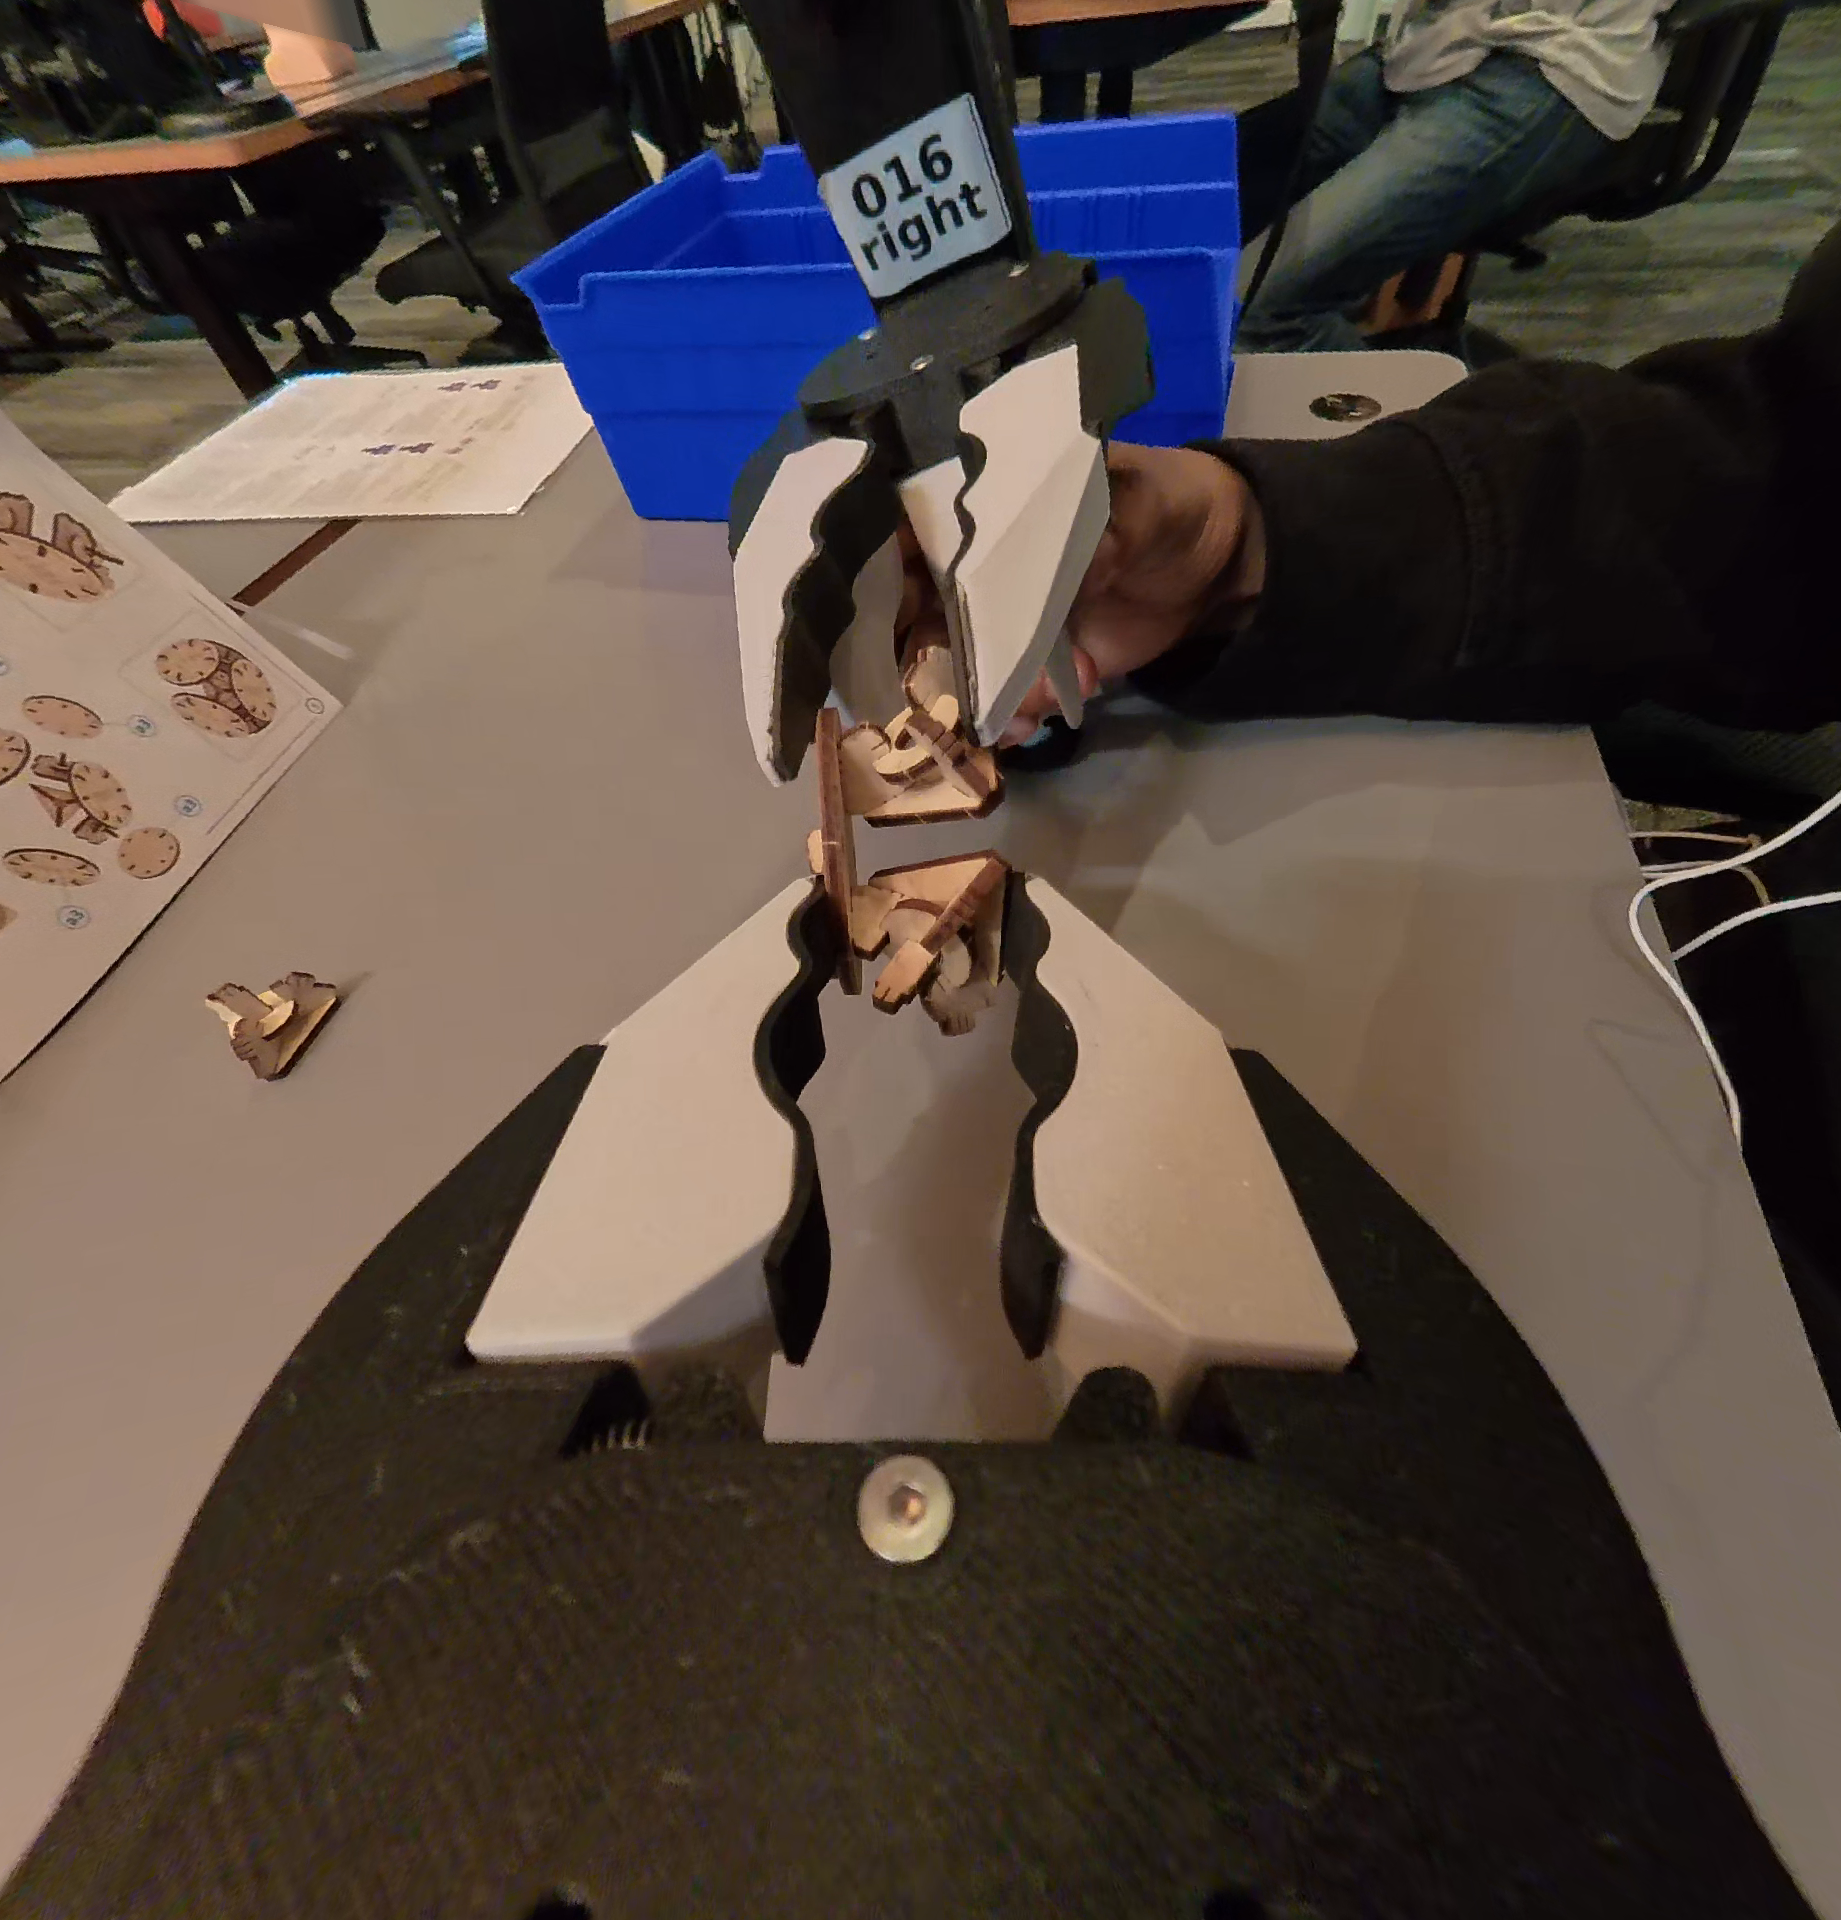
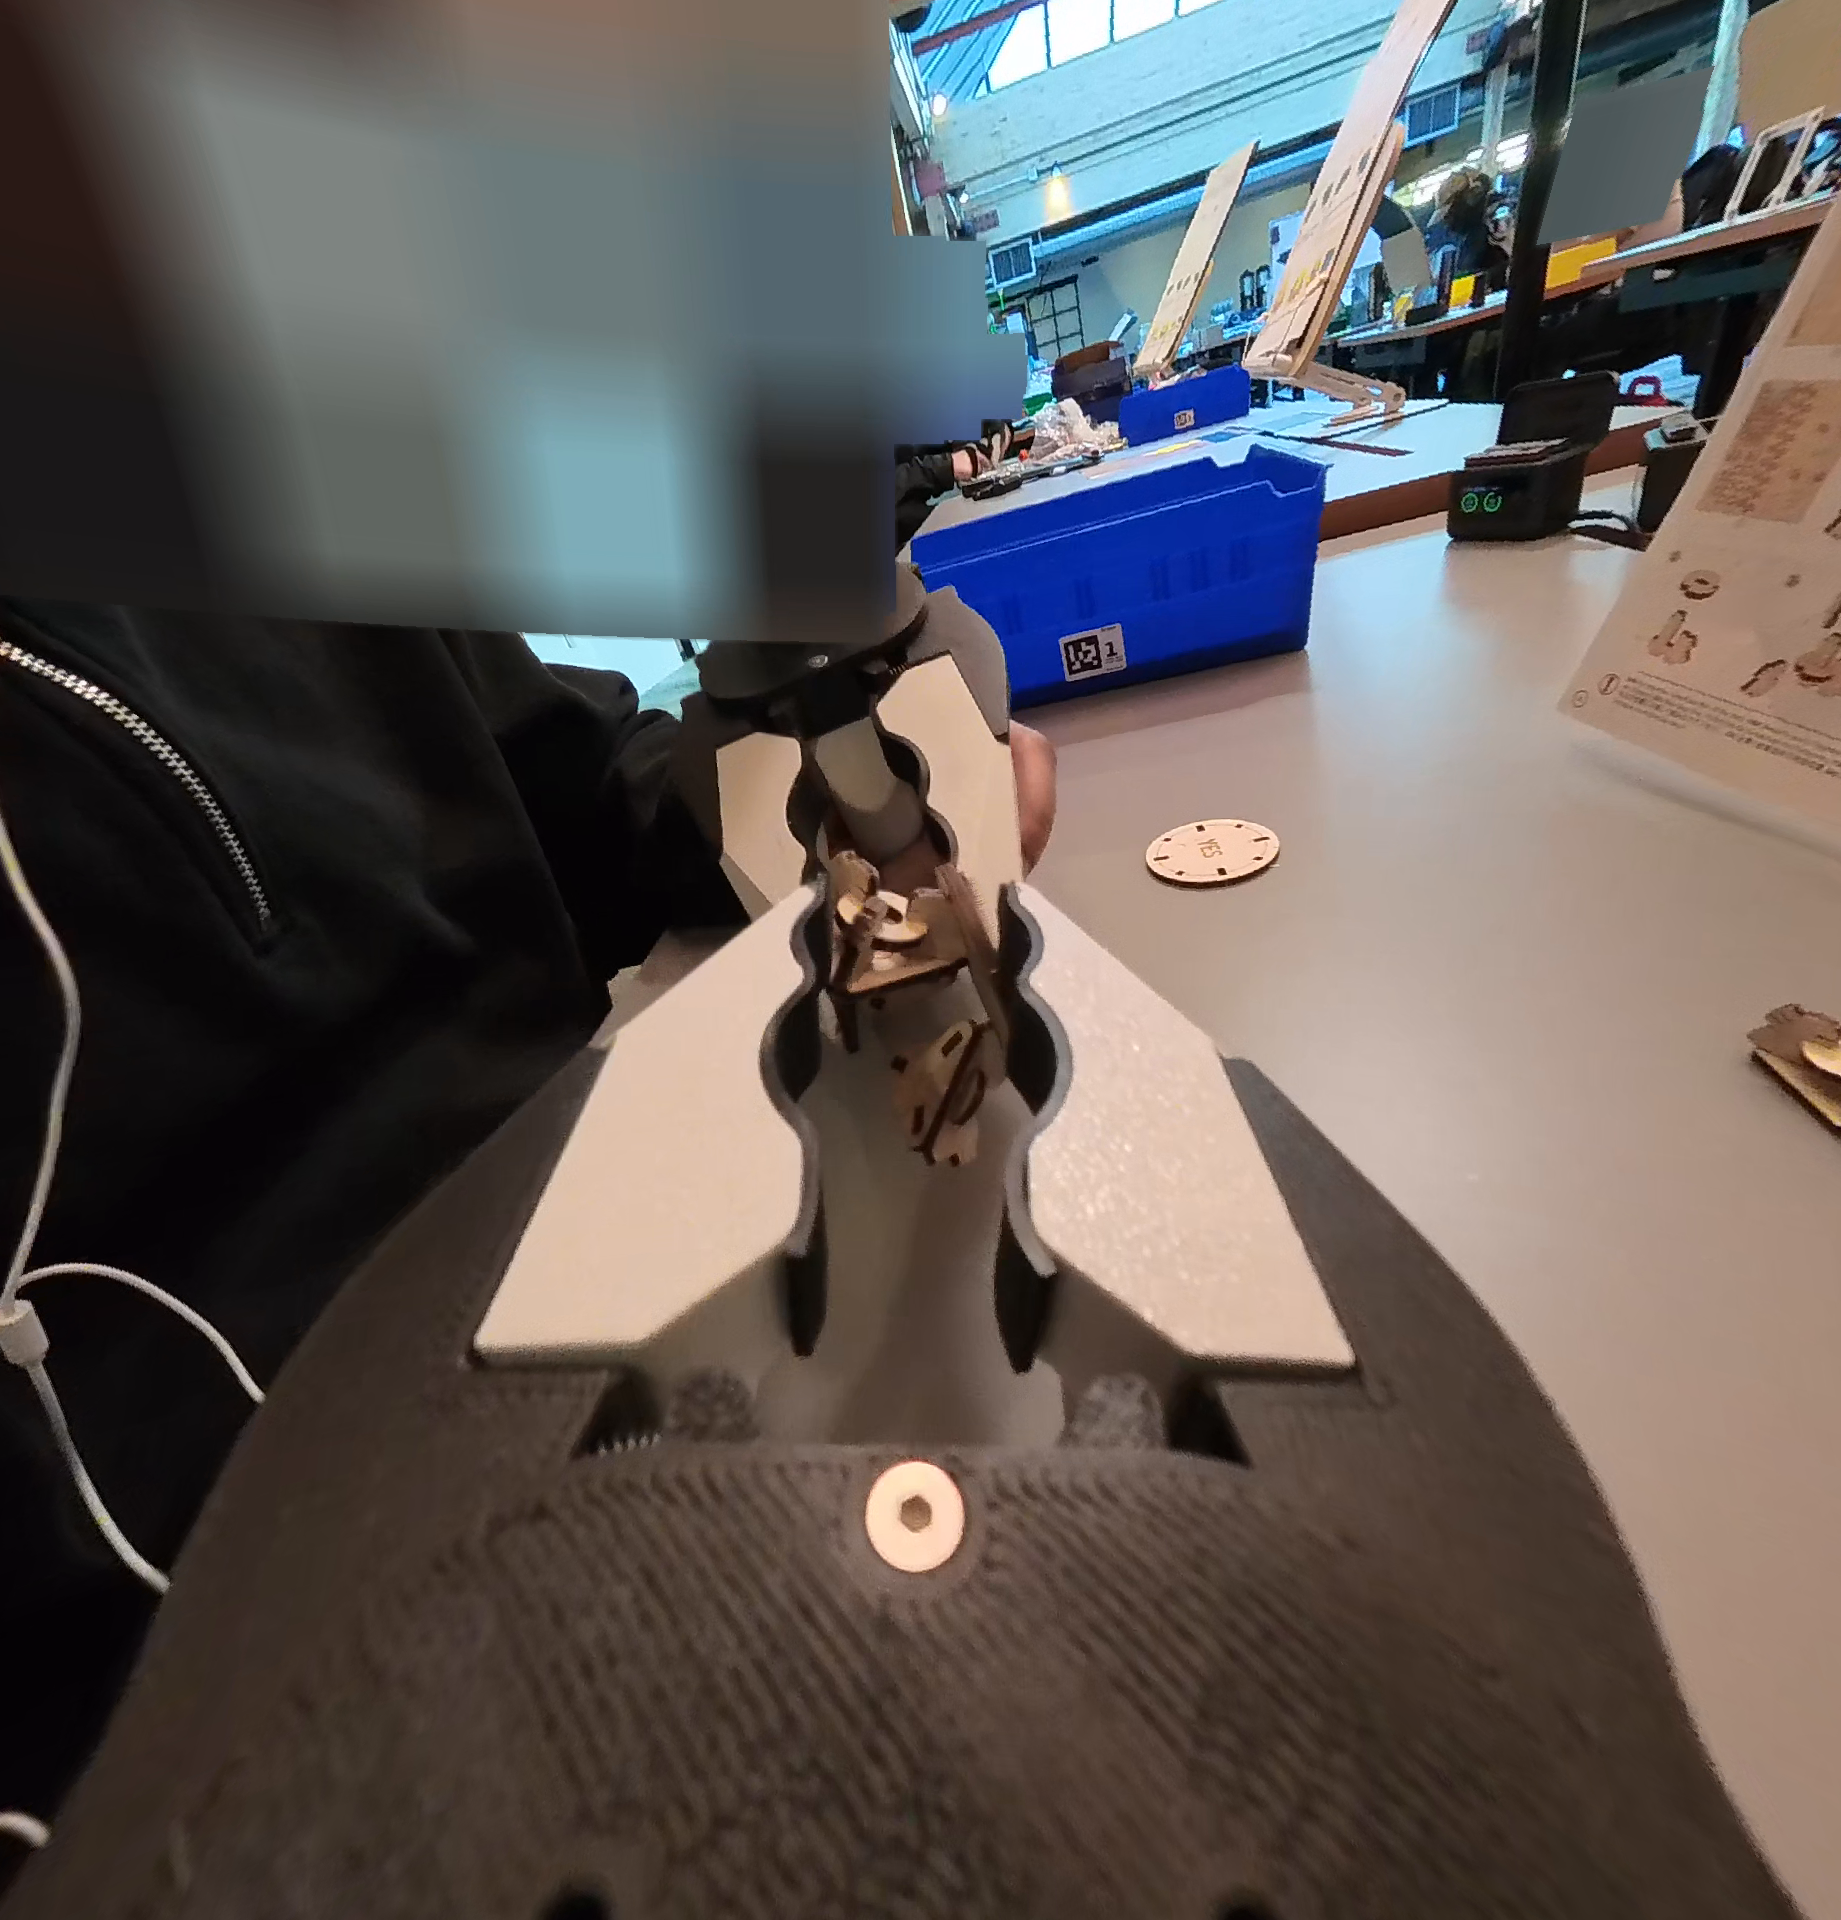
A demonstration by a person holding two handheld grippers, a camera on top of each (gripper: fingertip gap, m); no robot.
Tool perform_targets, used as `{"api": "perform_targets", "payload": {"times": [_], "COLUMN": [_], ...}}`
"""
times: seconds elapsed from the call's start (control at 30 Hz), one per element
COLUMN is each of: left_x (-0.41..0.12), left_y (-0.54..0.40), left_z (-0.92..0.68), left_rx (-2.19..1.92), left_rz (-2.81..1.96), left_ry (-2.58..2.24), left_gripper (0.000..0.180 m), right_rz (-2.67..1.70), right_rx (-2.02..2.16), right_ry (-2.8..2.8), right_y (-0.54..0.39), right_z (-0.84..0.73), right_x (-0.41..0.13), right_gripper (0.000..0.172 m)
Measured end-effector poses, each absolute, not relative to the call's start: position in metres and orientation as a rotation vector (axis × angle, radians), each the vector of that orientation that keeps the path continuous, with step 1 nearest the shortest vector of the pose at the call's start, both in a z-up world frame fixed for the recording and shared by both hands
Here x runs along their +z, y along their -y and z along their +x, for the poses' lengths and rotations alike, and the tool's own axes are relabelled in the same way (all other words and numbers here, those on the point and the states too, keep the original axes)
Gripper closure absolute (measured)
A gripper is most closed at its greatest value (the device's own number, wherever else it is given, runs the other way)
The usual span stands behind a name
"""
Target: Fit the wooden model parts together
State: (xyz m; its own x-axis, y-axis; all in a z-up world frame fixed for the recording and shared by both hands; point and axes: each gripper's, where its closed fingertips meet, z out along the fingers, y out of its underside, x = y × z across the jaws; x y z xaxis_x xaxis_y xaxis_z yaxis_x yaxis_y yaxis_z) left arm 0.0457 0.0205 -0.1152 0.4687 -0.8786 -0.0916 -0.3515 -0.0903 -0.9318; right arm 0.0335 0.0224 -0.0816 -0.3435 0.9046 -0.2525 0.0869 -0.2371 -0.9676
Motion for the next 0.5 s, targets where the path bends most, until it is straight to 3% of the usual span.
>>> {"api": "perform_targets", "payload": {"times": [0.5], "left_x": [-0.143], "left_y": [-0.009], "left_z": [0.046], "left_rx": [-0.599], "left_rz": [-1.736], "left_ry": [-1.273], "left_gripper": [0.151], "right_rz": [-1.263], "right_rx": [1.480], "right_ry": [1.555], "right_y": [-0.019], "right_z": [0.042], "right_x": [-0.098], "right_gripper": [0.139]}}
